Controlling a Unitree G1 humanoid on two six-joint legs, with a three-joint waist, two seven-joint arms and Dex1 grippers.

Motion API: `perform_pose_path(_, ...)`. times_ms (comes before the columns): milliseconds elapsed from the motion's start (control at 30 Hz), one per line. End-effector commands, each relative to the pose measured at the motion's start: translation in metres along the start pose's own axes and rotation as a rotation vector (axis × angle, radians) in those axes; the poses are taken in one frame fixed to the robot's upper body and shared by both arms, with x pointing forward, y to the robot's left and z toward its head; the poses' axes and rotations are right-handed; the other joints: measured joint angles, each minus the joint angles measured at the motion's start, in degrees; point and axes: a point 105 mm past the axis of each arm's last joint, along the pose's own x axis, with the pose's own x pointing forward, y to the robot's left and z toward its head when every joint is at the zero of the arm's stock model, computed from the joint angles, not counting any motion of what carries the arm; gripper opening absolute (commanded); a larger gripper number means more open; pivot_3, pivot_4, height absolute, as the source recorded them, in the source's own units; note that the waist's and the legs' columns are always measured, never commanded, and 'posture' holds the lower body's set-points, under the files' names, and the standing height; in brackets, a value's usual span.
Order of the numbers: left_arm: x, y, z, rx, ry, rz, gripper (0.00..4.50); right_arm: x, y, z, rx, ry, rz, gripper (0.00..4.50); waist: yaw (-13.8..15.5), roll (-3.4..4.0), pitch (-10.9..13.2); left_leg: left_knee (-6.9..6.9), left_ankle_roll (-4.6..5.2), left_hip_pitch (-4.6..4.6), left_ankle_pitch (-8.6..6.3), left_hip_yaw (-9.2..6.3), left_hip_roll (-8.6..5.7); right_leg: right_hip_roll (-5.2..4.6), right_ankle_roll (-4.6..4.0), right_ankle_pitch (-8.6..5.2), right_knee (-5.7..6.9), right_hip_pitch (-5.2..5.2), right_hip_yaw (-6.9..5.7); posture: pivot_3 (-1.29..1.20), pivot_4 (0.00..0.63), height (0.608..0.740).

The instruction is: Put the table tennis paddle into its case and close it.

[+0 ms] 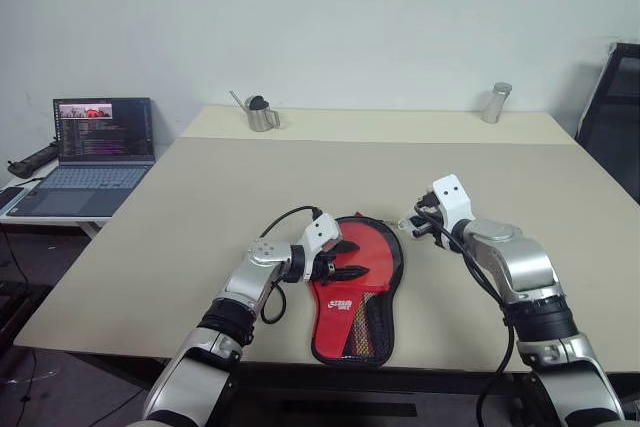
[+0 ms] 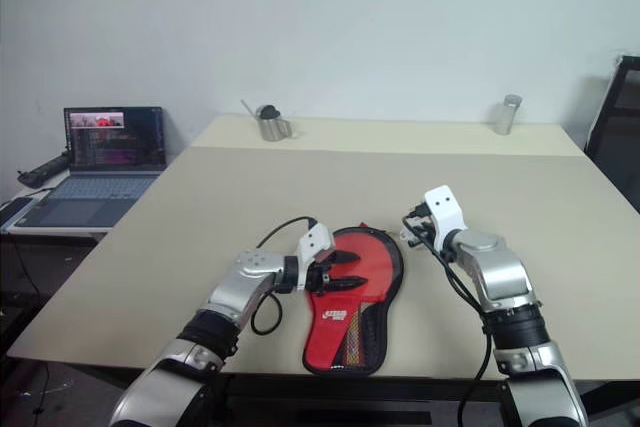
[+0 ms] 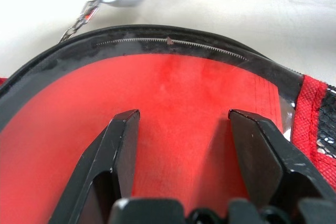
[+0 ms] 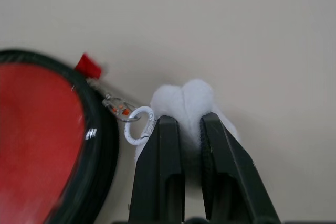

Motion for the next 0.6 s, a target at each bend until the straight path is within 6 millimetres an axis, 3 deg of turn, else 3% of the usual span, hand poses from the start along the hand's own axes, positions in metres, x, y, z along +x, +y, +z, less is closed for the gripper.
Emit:
perform_pose_path(33,0.012,-0.023,-0.035,-0.134,0.079,-0.096,2.95,-0.029,0.005,-0.002,0.02,-0.01,0.014,0.04,0.41,0.06,-0.04,0.0,0.01,0.01,-0.01,-0.01,0.0,0.01,0.0,0.0,-0.05,0.04,-0.01,0.0,0.15,0.74)
perform_pose_path(167,0.012,-0.025,-0.052,-0.153,0.126,-0.095,2.95,-0.055,0.009,-0.013,0.041,0.038,0.031,0.04,0.7,0.24,-0.18,-0.02,0.15,0.21,-0.1,-0.44,-0.03,-0.01,0.02,-0.01,-0.61,0.7,-0.47,0.0,0.15,0.74)
perform_pose_path(433,0.015,-0.032,-0.066,-0.133,0.182,-0.139,2.95,-0.092,0.01,-0.032,0.054,0.133,0.049,0.04,0.72,0.29,-0.28,-0.12,0.19,0.93,-0.13,-0.58,-0.04,-0.04,0.09,-0.07,-0.82,1.52,-0.63,0.0,0.15,0.74)
perform_pose_path(600,0.017,-0.033,-0.071,-0.15,0.199,-0.148,2.95,-0.11,0.027,-0.044,0.053,0.194,0.126,0.04,0.84,0.28,-0.46,-0.1,0.18,0.92,-0.13,-0.68,-0.04,-0.05,0.23,-0.15,-0.91,1.61,-0.73,0.0,0.15,0.74)
